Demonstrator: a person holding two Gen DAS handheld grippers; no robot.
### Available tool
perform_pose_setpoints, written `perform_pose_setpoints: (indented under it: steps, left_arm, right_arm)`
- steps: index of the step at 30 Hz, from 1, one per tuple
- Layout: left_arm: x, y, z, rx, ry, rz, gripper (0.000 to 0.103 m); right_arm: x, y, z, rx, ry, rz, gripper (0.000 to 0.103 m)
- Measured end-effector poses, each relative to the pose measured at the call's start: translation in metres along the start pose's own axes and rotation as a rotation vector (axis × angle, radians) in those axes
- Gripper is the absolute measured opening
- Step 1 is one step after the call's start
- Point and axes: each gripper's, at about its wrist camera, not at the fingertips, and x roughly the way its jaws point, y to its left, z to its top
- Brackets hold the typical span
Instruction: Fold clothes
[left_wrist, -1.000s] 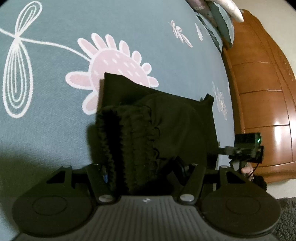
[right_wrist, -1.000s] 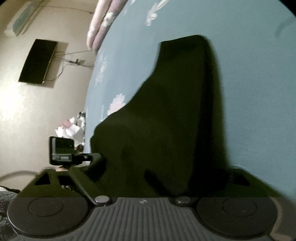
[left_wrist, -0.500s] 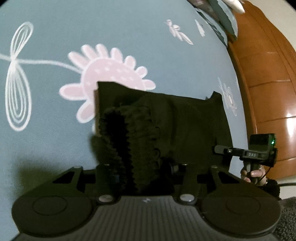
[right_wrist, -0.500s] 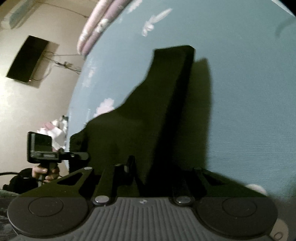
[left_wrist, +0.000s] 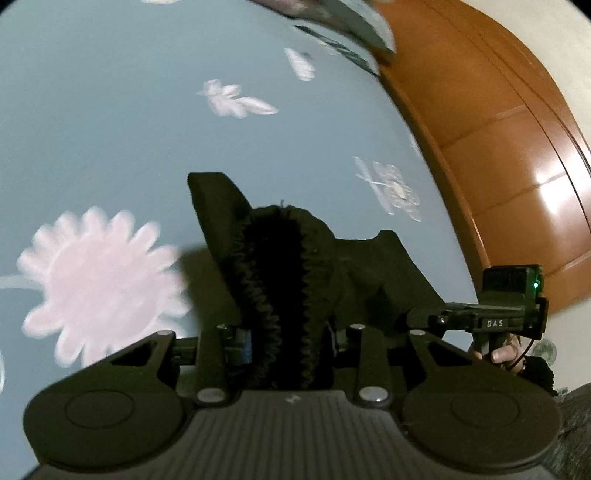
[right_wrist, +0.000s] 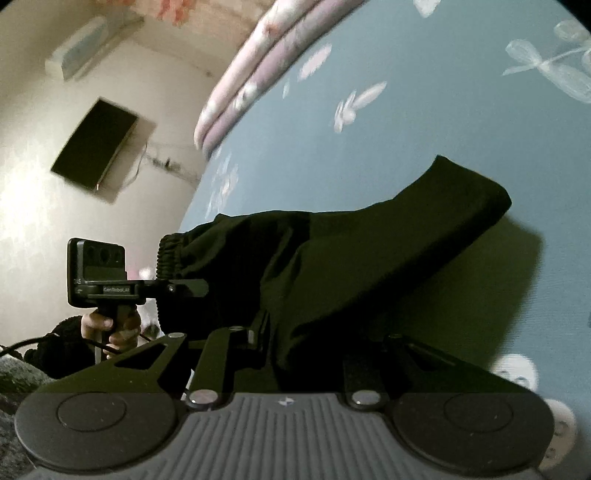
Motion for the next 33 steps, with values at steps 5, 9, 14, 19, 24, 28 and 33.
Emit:
perform_pose_setpoints:
  steps: [5,9,14,19,24,28,33]
  left_arm:
    - [0.037,-0.045,0.05,0.167,0.049,-0.059,0.032]
    - [0.077,-0.087,0.088,0.305,0.094,-0.123,0.032]
    - [0.134,-0.148,0.128,0.458,0.14,-0.192,0.032]
    - [0.187,-0.205,0.152,0.569,0.174,-0.227,0.031]
    - [0.227,-0.255,0.159,0.658,0.211,-0.241,0.031]
    - [0.252,-0.284,0.159,0.701,0.239,-0.25,0.031]
    - [0.271,-0.304,0.161,0.738,0.252,-0.244,0.031]
  right_arm:
    - [-0.053,-0.003,-0.009,0.031,-0.174,-0.062,0.024]
    - [-0.095,-0.003,-0.023,0.054,-0.312,-0.141,0.026]
    - [-0.134,-0.008,-0.044,0.102,-0.467,-0.234,0.026]
    - [-0.15,-0.019,-0.053,0.153,-0.577,-0.297,0.026]
    - [-0.157,-0.031,-0.056,0.19,-0.649,-0.349,0.026]
    - [-0.168,-0.039,-0.059,0.222,-0.707,-0.377,0.027]
    - [-0.178,-0.051,-0.061,0.244,-0.757,-0.396,0.029]
